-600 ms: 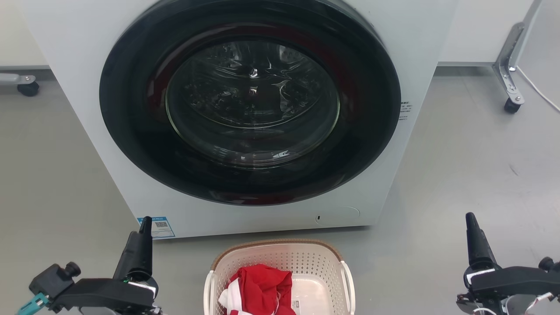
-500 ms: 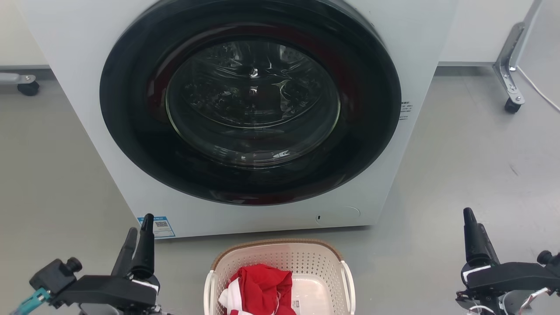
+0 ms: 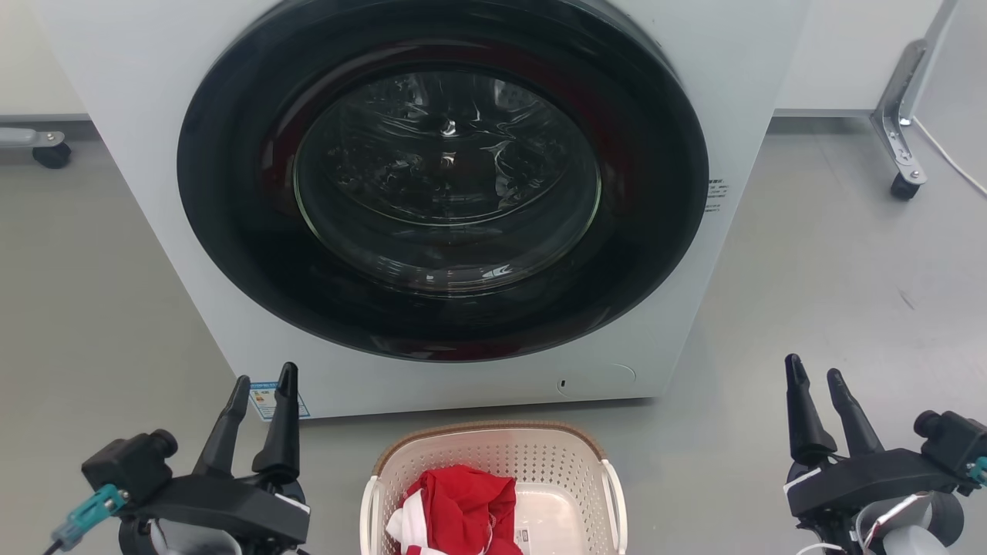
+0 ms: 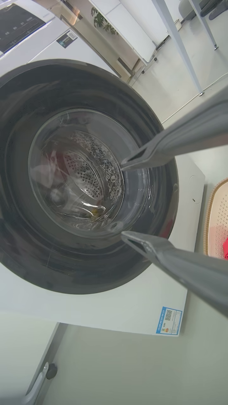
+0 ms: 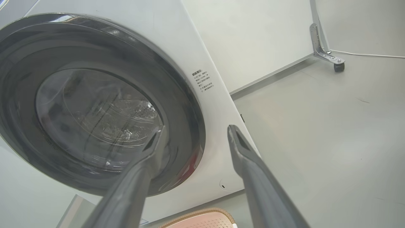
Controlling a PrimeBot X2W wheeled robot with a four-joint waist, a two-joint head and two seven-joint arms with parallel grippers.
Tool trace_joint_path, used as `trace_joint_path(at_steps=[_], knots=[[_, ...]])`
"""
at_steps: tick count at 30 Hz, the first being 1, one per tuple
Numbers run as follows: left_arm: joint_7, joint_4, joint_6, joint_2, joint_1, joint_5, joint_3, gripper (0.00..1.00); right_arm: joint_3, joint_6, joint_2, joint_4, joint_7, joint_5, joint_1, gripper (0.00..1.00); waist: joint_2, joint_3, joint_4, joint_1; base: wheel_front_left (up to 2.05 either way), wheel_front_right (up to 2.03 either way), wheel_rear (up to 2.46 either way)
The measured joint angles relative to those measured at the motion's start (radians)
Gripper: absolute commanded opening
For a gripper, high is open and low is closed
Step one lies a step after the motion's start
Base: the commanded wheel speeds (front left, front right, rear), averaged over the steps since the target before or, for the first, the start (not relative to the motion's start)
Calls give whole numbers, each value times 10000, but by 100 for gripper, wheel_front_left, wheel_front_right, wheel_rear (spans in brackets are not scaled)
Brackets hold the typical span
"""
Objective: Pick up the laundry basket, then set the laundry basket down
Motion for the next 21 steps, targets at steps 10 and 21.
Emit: trace_joint_path(at_steps=[10,21], knots=[[-345,-222,261,75,6,1342,-439,100,493,-257,-136,-48,-332,-1528,0,100,0,28,17,0,0,0,0],[-754,-215,662,121,62,2782,-681,100,849,-566,-186,119,-717,-3206,13,100,0,64,23,0,0,0,0]])
